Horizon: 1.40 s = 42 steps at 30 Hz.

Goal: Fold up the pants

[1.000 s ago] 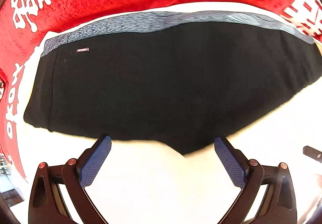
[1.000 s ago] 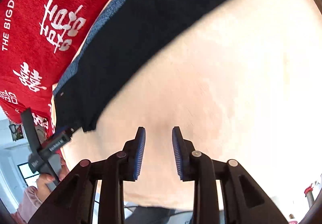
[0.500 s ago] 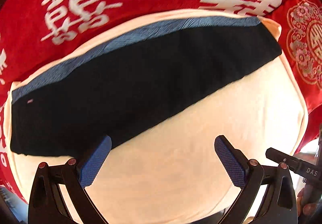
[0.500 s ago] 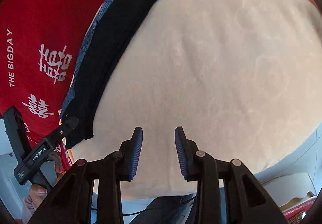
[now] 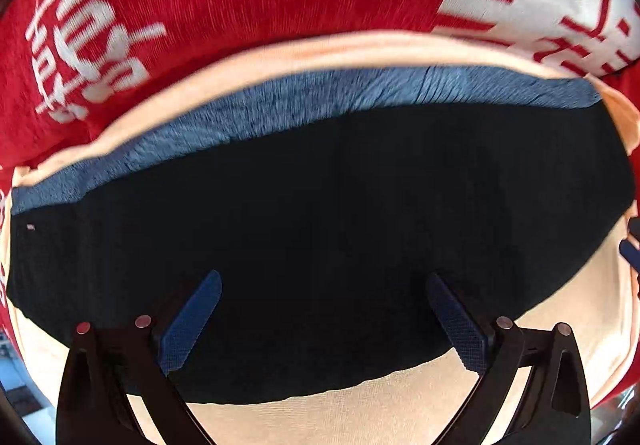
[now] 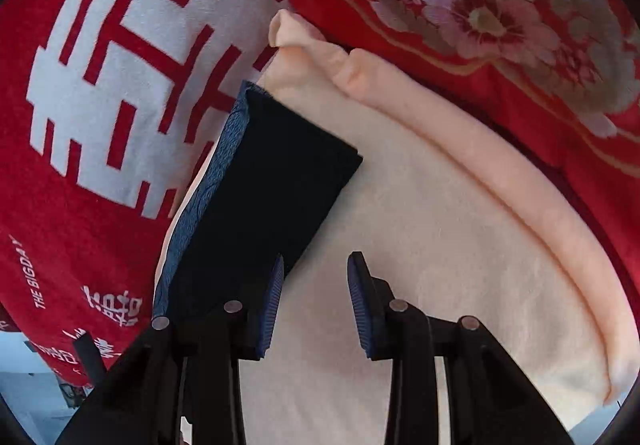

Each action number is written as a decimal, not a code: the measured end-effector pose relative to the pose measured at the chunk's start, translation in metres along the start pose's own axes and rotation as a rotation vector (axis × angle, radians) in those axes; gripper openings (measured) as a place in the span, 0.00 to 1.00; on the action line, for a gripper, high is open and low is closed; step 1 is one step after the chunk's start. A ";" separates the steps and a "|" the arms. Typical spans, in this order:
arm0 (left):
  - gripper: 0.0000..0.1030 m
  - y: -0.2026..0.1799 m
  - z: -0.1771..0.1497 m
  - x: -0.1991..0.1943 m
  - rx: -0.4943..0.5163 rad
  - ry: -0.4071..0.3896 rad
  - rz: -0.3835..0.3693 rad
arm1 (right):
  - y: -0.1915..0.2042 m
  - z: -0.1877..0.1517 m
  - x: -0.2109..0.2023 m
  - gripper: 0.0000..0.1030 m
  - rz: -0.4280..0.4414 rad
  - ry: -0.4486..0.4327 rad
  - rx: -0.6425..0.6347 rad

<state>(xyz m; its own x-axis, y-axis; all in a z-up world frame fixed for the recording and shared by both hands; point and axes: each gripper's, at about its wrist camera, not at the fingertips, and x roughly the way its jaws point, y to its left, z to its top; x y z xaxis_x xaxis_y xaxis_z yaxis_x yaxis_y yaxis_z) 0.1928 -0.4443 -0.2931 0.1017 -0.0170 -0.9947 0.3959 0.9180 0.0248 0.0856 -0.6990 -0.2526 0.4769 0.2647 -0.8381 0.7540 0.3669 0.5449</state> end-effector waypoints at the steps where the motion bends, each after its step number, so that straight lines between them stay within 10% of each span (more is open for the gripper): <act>1: 1.00 0.002 -0.001 0.001 -0.018 -0.009 -0.007 | -0.001 0.006 0.006 0.30 0.002 0.004 -0.012; 2: 1.00 0.004 -0.002 0.001 -0.031 -0.015 -0.013 | 0.002 0.008 0.011 0.07 -0.025 0.007 -0.041; 3: 1.00 0.005 -0.003 0.001 -0.029 -0.018 -0.013 | 0.007 0.014 0.013 0.04 -0.092 0.003 -0.094; 12: 1.00 -0.010 0.009 0.007 0.022 -0.025 0.052 | 0.011 -0.012 -0.012 0.18 -0.264 0.016 -0.309; 18: 1.00 -0.010 0.011 0.011 0.031 -0.025 0.057 | -0.007 -0.001 -0.015 0.20 -0.564 -0.068 -0.498; 26: 1.00 -0.016 0.024 0.018 -0.013 -0.013 0.034 | -0.009 -0.015 -0.020 0.26 0.025 0.096 -0.234; 42: 1.00 -0.015 0.023 0.019 -0.038 -0.004 0.026 | -0.014 -0.022 0.029 0.41 0.253 0.173 -0.062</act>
<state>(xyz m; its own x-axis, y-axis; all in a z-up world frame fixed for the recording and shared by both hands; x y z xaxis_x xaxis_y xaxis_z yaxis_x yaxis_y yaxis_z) 0.2101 -0.4676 -0.3098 0.1155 0.0057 -0.9933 0.3580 0.9325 0.0470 0.0792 -0.6768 -0.2843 0.5581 0.5002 -0.6620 0.5894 0.3226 0.7406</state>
